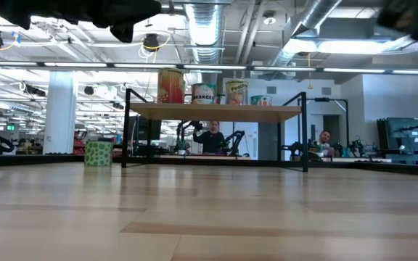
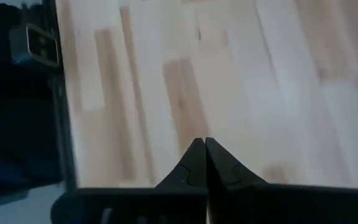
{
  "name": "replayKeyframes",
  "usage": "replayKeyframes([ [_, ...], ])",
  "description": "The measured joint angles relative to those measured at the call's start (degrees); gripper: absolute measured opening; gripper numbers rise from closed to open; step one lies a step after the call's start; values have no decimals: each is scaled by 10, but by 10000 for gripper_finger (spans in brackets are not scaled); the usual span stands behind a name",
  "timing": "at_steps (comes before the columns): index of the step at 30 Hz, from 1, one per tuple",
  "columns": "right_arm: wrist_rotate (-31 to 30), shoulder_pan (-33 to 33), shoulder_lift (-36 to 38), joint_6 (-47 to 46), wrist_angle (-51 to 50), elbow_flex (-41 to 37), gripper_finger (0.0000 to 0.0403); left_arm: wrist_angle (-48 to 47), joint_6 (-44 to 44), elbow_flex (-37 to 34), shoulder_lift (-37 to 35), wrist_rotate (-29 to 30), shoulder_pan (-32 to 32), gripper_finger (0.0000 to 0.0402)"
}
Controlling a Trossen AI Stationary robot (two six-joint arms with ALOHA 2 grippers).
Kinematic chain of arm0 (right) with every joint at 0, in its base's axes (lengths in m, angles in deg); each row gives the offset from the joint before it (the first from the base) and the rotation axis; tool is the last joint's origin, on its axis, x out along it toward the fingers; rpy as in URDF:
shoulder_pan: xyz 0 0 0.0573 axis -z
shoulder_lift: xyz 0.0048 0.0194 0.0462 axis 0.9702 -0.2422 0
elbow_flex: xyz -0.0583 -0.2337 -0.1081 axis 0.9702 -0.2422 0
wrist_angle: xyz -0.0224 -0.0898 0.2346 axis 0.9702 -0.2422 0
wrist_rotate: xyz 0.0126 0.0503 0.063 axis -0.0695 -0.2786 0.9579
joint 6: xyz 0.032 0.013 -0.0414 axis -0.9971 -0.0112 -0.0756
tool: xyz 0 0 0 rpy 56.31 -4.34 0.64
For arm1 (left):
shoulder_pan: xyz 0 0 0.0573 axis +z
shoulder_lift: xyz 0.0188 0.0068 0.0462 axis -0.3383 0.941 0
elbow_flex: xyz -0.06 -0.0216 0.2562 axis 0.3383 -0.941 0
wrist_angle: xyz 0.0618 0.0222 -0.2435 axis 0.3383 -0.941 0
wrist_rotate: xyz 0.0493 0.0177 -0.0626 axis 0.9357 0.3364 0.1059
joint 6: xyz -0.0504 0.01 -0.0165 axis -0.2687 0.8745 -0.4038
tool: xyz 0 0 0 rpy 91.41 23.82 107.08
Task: Pick and place cans onto a shelf
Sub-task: Put the canned peaches on the shelf
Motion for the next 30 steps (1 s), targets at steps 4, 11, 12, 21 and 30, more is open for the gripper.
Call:
replayKeyframes([
  [4,22,-50,-34,-105,-83,58,5,0,0,0,0,0,0,0],
  [11,86,-118,-115,-240,-184,178,32,-3,-7,0,0,0,0,0],
  [12,99,-125,-126,-267,-198,193,41,-5,-8,0,0,0,0,0],
  [21,197,-178,-220,-428,-273,273,128,-11,-6,0,0,0,0,0],
  [30,249,-186,-270,-416,-332,276,162,-11,-6,0,0,0,0,0],
])
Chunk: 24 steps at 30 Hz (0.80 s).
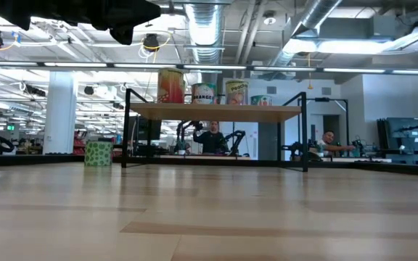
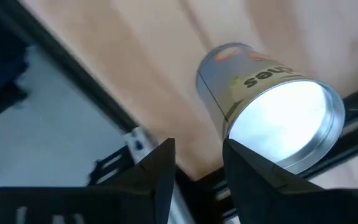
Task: Pick and place cans onto a shelf
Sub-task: Put the canned peaches on the shelf
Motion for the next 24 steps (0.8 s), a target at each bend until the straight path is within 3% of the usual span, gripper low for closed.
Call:
replayKeyframes([
  [10,-4,-4,9,8,-24,3,128,0,3,0,0,0,0,0],
  [24,-10,-18,10,27,-47,-28,156,-9,0,0,0,0,0,0],
])
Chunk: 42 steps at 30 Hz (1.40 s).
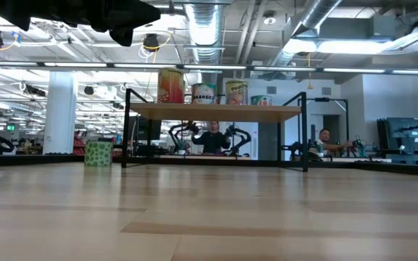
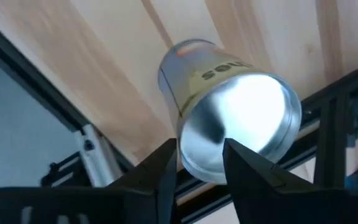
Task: Pick and place cans onto a shelf
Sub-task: Put the canned peaches on the shelf
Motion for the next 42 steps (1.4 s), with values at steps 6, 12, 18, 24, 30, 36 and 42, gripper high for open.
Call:
replayKeyframes([
  [6,2,8,0,60,10,-15,99,0,-2,0,0,0,0,0],
  [12,-53,44,0,169,10,13,11,0,-17,0,0,0,0,0],
  [18,-117,127,0,320,-6,74,11,0,-16,0,0,13,0,0],
  [24,-208,266,0,542,8,125,7,0,-7,0,0,15,0,0],
  [30,-239,388,0,788,106,101,7,0,-6,0,0,15,0,0],
  [36,-237,478,0,911,176,62,8,0,0,0,0,15,0,0],
  [42,-225,524,0,937,197,31,9,12,9,0,0,29,4,0],
])
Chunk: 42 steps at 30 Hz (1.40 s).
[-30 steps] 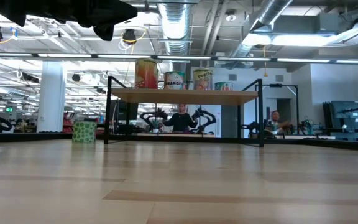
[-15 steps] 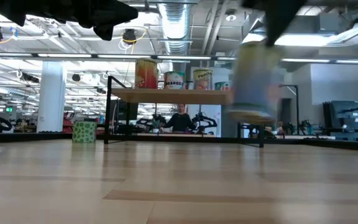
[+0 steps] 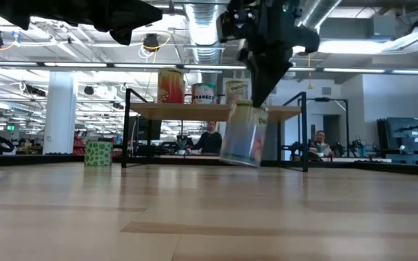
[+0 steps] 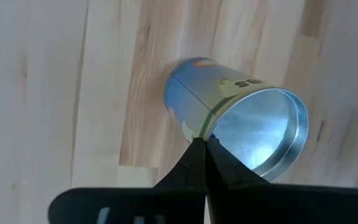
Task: Pick and place cans onto a shelf
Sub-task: Put the canned peaches on the shelf
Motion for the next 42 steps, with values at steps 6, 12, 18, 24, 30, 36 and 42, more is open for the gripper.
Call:
replayKeyframes([
  [6,8,6,0,13,15,-4,10,1,-1,0,0,-3,5,0],
  [12,8,12,0,13,30,-4,29,-2,-14,0,0,-4,5,0],
  [18,20,19,0,4,64,-3,60,-13,-19,0,0,-4,5,0],
  [24,21,18,0,-2,68,-3,82,-16,-23,0,0,-4,5,0],
  [30,-12,-4,20,7,39,9,84,-17,-24,0,0,-4,5,0],
  [36,14,-21,71,-20,87,-46,13,-20,-25,0,0,-4,4,0],
  [42,42,-14,107,-189,205,-126,26,-21,-32,0,0,-4,4,0],
])
